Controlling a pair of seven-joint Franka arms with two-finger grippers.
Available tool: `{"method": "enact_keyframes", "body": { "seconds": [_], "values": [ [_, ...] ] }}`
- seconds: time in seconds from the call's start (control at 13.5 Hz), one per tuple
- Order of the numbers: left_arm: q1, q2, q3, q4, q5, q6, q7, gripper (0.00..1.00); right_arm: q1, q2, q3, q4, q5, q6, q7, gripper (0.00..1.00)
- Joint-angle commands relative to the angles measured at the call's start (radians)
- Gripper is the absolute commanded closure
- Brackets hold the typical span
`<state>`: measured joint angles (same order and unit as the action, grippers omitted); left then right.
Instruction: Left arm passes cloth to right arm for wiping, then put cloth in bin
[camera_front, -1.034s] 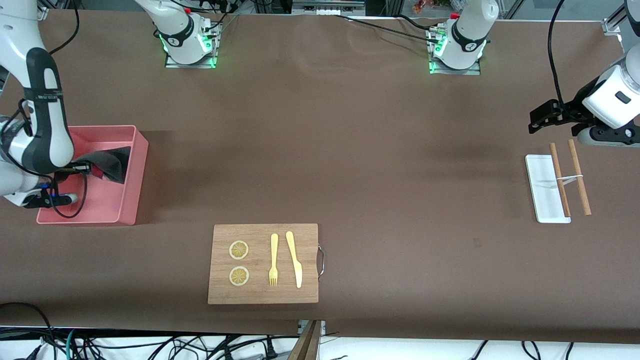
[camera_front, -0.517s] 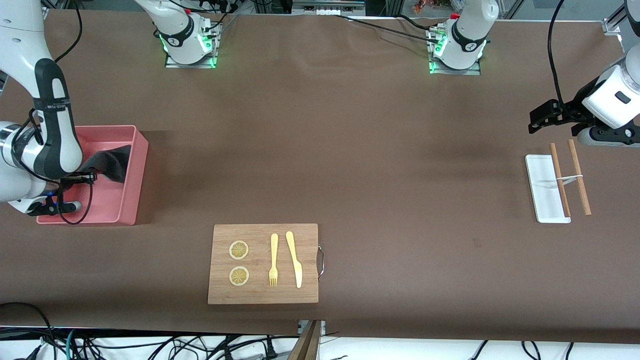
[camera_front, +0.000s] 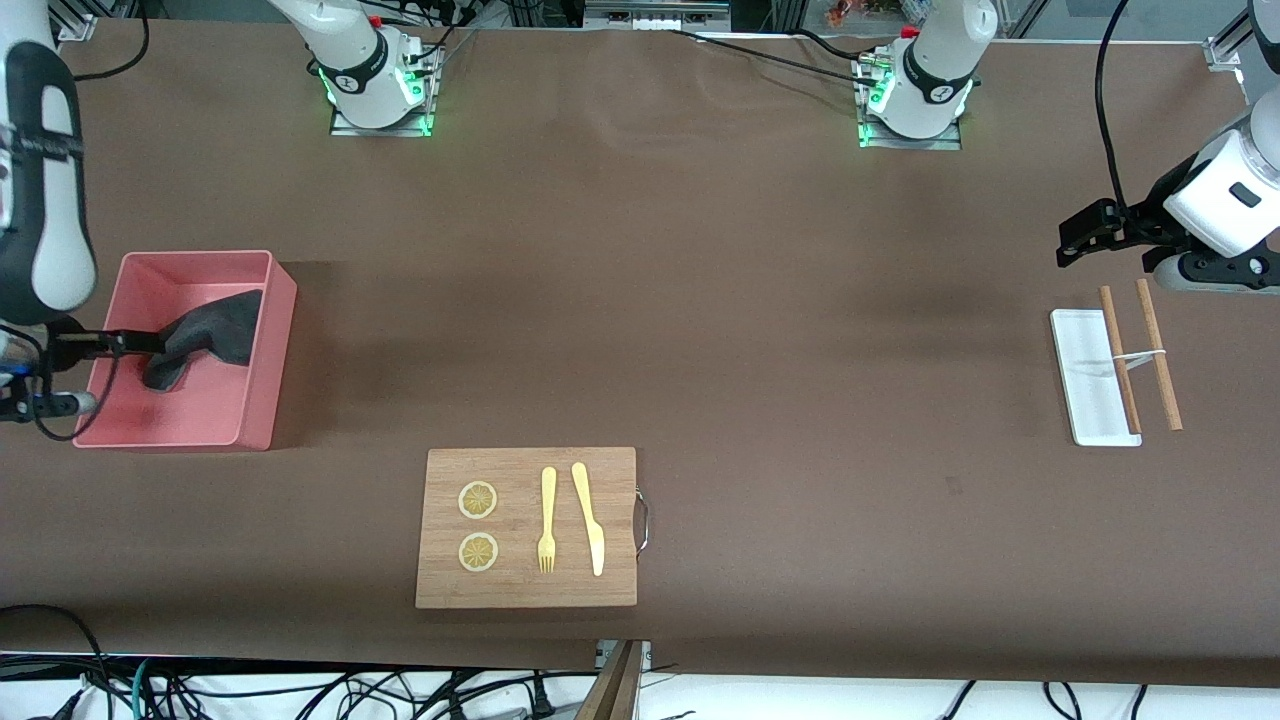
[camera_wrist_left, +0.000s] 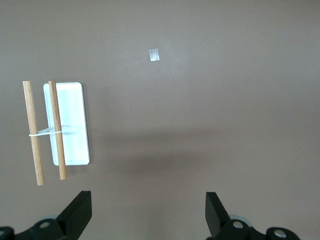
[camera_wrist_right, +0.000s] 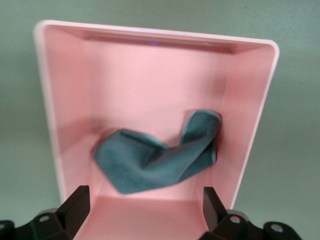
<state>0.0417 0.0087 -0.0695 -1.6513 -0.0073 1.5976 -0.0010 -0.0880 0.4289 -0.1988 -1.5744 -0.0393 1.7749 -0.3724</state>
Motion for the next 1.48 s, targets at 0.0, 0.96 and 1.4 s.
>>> {"method": "enact_keyframes", "body": {
  "seconds": [0.0, 0.96, 1.4],
  "values": [
    [0.004, -0.006, -0.004, 0.004, -0.016, -0.012, 0.001, 0.0, -0.004, -0.077, 0.038, 0.037, 0.01, -0.116, 0.001, 0.0],
    [0.004, -0.006, -0.004, 0.004, -0.016, -0.012, 0.002, 0.0, -0.003, -0.375, 0.24, 0.085, -0.005, -0.377, 0.178, 0.0],
    [0.004, -0.006, -0.004, 0.005, -0.016, -0.012, 0.002, 0.0, -0.003, -0.397, 0.239, 0.122, -0.013, -0.377, 0.175, 0.0]
  ]
}}
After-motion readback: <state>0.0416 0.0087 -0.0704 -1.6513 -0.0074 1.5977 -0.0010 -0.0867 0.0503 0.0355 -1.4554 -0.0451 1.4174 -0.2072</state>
